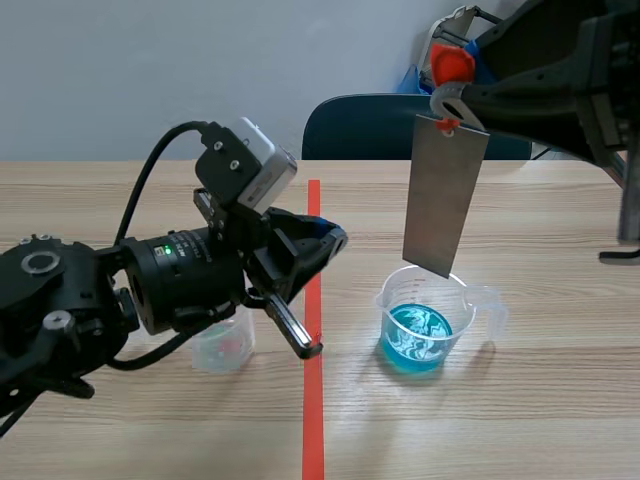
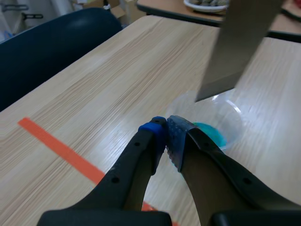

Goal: Do the redox reaction experiment

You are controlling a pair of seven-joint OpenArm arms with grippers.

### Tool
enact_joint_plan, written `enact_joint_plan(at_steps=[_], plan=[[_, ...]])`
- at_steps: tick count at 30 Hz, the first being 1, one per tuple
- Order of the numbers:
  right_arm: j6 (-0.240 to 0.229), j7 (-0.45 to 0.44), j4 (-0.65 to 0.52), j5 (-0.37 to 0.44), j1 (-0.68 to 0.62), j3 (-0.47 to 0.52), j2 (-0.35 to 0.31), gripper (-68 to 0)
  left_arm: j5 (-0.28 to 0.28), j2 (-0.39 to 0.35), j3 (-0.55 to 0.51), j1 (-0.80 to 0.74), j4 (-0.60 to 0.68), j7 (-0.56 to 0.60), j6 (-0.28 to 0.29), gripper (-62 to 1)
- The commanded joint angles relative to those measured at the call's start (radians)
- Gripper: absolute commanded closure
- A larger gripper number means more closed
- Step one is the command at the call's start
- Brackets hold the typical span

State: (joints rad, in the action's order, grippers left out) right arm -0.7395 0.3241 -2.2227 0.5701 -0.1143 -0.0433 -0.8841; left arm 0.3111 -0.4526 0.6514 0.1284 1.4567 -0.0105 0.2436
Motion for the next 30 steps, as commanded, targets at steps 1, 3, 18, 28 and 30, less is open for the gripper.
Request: enact_joint_plan(at_steps=[1,3,18,28,30], plan=[[-0.006,-0.005,-0.005,0.011,0.011,0.013,-0.010,-0.6,0.027,-0.005,-0.006,0.028,-0.014,0.014,0.034,-3.2],[-0.006,-0.005,-0.005,0.011,0.011,0.013,-0.010,-0.6,0.050,-0.005,-0.004,0.051,-0.042,0.018,0.058,-3.2],[-0.006,-0.004,-0.005,0.011,0.011,0.013,-0.010,-0.6,0.062,0.015,0.001,0.068,-0.058,0.019,0.232,-3.2],[-0.006,-0.004,-0.005,0.011,0.011,0.013,-0.010,-0.6,0.059,0.020,0.001,0.069,-0.059,0.011,0.223,-3.2],[-0.006,-0.004,-0.005,0.010,0.011,0.013,-0.010,-0.6,0.059,0.019,0.001,0.069,-0.059,0.012,0.223,-3.2]])
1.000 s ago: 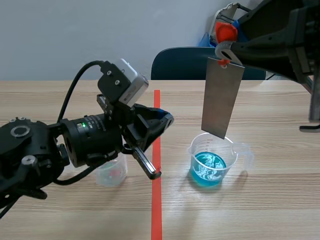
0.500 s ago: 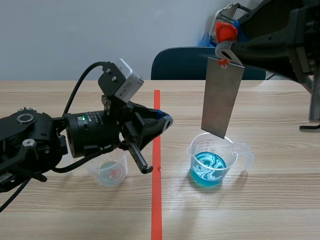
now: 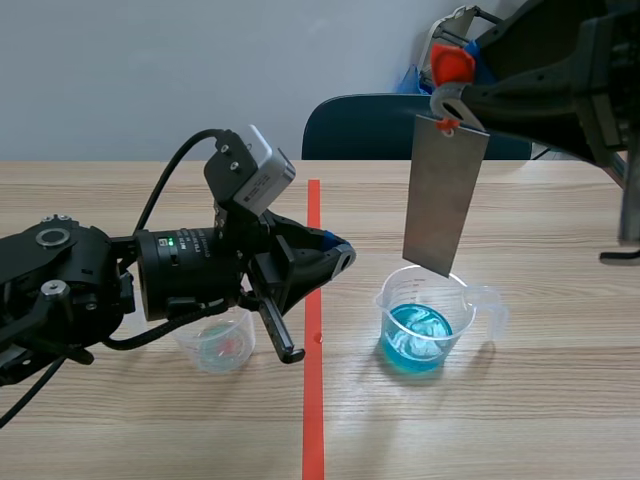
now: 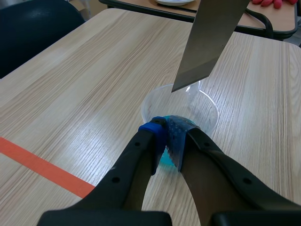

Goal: Do the redox reaction experiment

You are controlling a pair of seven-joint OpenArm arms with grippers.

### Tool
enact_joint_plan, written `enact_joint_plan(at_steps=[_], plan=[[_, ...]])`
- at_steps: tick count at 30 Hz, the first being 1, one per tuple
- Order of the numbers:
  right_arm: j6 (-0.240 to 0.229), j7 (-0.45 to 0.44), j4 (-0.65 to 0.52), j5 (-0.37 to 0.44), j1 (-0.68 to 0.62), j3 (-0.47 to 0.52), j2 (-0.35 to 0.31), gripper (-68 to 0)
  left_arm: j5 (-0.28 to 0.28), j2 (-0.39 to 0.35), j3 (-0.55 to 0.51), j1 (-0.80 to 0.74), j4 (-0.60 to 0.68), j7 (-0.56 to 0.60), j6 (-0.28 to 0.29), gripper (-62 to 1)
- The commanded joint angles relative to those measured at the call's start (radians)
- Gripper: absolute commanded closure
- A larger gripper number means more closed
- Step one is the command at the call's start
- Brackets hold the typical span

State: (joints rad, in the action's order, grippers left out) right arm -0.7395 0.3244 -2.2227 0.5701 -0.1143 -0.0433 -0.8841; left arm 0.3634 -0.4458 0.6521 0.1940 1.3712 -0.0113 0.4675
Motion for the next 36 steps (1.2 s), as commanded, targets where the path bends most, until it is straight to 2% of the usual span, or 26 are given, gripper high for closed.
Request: enact_joint_plan(at_steps=[1,5,9,15,22,25,27,32,36], plan=[[-0.006,-0.005,-0.005,0.010,0.011,0.013,-0.010,-0.6,0.006,0.013,0.000,0.003,0.027,0.013,-0.001,-3.2],[-0.006,-0.004,-0.005,0.010,0.011,0.013,-0.010,-0.6,0.007,-0.008,-0.003,0.003,0.040,0.013,0.000,-3.2],[-0.006,-0.001,-0.005,0.010,0.011,0.013,-0.010,-0.6,0.019,-0.082,-0.004,-0.001,0.111,0.010,-0.001,-3.1],[-0.006,0.000,-0.005,0.010,0.011,0.013,-0.010,-0.6,0.131,-0.234,-0.004,-0.037,0.213,0.008,-0.032,-2.7],[-0.006,0.005,-0.005,0.010,0.011,0.013,-0.010,-0.6,0.226,-0.389,-0.004,-0.167,0.319,0.023,-0.254,-2.7],[-0.006,0.008,-0.005,0.010,0.011,0.013,-0.010,-0.6,0.233,-0.449,-0.004,-0.242,0.380,0.062,-0.359,-2.7],[-0.006,0.008,-0.005,0.010,0.011,0.013,-0.010,-0.6,0.258,-0.484,-0.004,-0.298,0.427,0.093,-0.441,-2.7],[-0.006,0.008,-0.005,0.010,0.011,0.013,-0.010,-0.6,0.255,-0.528,-0.004,-0.452,0.527,0.159,-0.660,-2.7],[-0.006,0.008,-0.005,0.011,0.011,0.013,-0.010,-0.6,0.251,-0.536,-0.004,-0.557,0.565,0.231,-0.776,-2.7]])
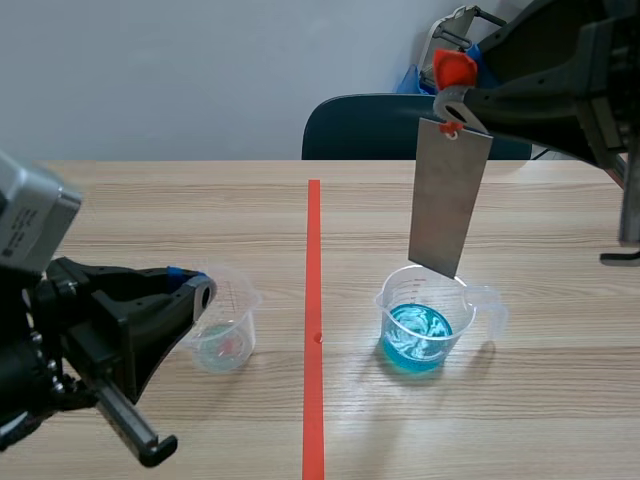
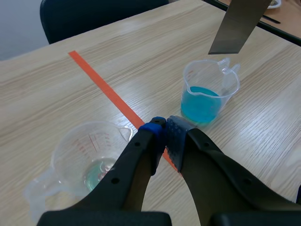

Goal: Do the redox reaction experiment

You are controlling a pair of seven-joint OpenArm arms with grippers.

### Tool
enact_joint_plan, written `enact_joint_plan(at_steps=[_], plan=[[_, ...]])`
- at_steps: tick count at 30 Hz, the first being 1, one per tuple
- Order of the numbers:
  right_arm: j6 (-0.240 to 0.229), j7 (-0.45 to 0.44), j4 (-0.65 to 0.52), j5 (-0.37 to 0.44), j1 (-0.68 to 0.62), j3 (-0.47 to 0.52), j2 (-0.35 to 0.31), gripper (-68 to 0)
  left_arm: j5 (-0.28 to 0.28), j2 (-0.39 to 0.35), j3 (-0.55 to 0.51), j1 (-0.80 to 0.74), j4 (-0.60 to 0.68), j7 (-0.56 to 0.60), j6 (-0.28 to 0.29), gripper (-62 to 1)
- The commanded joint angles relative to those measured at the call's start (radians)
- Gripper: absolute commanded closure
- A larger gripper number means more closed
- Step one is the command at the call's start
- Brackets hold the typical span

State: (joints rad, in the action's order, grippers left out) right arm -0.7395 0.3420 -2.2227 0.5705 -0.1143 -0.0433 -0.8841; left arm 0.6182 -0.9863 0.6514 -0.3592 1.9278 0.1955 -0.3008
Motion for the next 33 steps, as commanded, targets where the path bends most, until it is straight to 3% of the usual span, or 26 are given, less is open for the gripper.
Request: enact_joint_plan(at_steps=[1,7,11,15,17,21,23,29,33], plan=[[-0.006,-0.010,-0.005,0.010,0.011,0.013,-0.010,-0.6,-0.004,0.005,-0.003,-0.031,0.012,0.048,-0.038,-2.7],[-0.006,-0.011,-0.005,0.010,0.011,0.013,-0.010,-0.6,-0.004,0.005,-0.003,-0.164,0.012,0.158,-0.226,-2.7],[-0.006,-0.011,-0.005,0.011,0.011,0.013,-0.010,-0.6,-0.004,0.005,-0.003,-0.239,0.012,0.244,-0.261,-2.7],[-0.006,-0.011,-0.005,0.018,0.011,0.013,-0.010,-0.6,-0.003,0.005,-0.003,-0.259,0.011,0.253,-0.281,-3.4],[-0.006,-0.011,-0.005,0.021,0.011,0.013,-0.010,-0.6,-0.004,0.005,-0.003,-0.259,0.011,0.251,-0.281,-10.4],[-0.006,-0.011,-0.005,0.025,0.011,0.013,-0.010,-0.6,-0.004,0.005,-0.003,-0.258,0.011,0.256,-0.285,-42.1],[-0.006,-0.011,-0.005,0.025,0.011,0.013,-0.010,-0.6,-0.003,0.005,-0.003,-0.258,0.011,0.256,-0.293,-53.6],[-0.006,-0.011,-0.005,0.026,0.011,0.013,-0.010,-0.6,-0.003,0.005,-0.003,-0.258,0.011,0.257,-0.368,-62.3],[-0.006,-0.011,-0.005,0.026,0.011,0.013,-0.010,-0.6,-0.003,0.005,-0.003,-0.258,0.011,0.257,-0.370,-62.3]])
